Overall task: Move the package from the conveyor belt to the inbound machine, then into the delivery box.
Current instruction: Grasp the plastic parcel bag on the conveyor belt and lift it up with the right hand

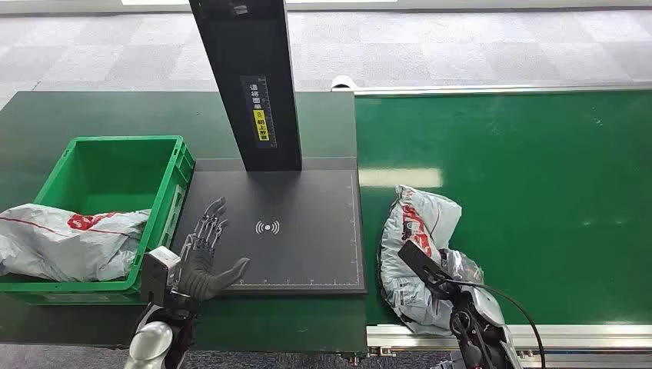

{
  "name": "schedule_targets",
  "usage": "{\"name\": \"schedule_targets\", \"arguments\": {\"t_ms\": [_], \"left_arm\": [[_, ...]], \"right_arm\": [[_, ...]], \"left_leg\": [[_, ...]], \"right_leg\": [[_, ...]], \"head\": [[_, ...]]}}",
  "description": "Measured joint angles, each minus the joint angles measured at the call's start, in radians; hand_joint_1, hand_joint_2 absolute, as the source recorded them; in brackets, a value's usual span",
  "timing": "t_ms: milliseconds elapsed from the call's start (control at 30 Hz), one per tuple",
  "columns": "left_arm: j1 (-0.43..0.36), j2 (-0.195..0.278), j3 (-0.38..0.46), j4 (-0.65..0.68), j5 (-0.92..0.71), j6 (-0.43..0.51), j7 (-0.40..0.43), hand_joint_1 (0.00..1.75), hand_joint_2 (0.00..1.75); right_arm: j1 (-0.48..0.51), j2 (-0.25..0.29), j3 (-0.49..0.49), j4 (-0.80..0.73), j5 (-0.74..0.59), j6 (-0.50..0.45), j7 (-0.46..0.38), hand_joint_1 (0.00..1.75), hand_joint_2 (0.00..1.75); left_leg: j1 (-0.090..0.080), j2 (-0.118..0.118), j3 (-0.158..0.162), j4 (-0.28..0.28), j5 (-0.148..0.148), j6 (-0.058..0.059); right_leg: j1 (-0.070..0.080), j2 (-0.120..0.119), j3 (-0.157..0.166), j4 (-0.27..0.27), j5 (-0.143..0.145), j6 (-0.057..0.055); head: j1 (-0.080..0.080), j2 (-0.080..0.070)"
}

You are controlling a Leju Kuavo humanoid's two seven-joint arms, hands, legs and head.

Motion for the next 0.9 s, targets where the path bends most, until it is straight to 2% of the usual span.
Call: {"name": "schedule_targets", "arguments": {"t_ms": [167, 500, 700, 900], "left_arm": [[-0.001, 0.0, 0.0, 0.006, 0.0, 0.004, 0.0, 0.0, 1.75], [0.005, 0.002, 0.0, 0.006, 0.0, 0.009, 0.0, 0.0, 1.75], [0.02, 0.005, 0.002, -0.002, 0.004, 0.012, -0.002, 0.0, 1.75], [0.027, 0.005, 0.003, -0.009, 0.005, 0.012, -0.003, 0.0, 1.75]], "right_arm": [[-0.008, -0.001, 0.003, 0.012, -0.022, 0.014, -0.029, 1.75, 1.75], [0.002, 0.0, 0.011, 0.009, -0.07, -0.025, -0.086, 1.75, 1.75], [0.028, 0.006, 0.009, -0.071, -0.161, -0.108, -0.198, 1.75, 1.75], [0.038, 0.008, 0.008, -0.129, -0.173, -0.115, -0.211, 1.75, 1.75]], "left_leg": [[0.0, 0.0, 0.0, 0.0, 0.0, 0.0], [0.0, 0.0, -0.002, 0.0, 0.0, 0.0], [0.0, 0.0, -0.003, 0.0, 0.0, 0.0], [0.0, 0.0, -0.003, 0.0, 0.0, 0.0]], "right_leg": [[0.0, 0.0, 0.0, 0.0, 0.0, 0.0], [0.0, 0.0, -0.001, 0.0, 0.0, 0.0], [0.0, 0.0, -0.003, 0.0, 0.0, 0.0], [0.0, 0.0, -0.003, 0.0, 0.0, 0.0]], "head": [[0.0, 0.0], [0.0, 0.0], [0.0, 0.0], [0.0, 0.0]]}}
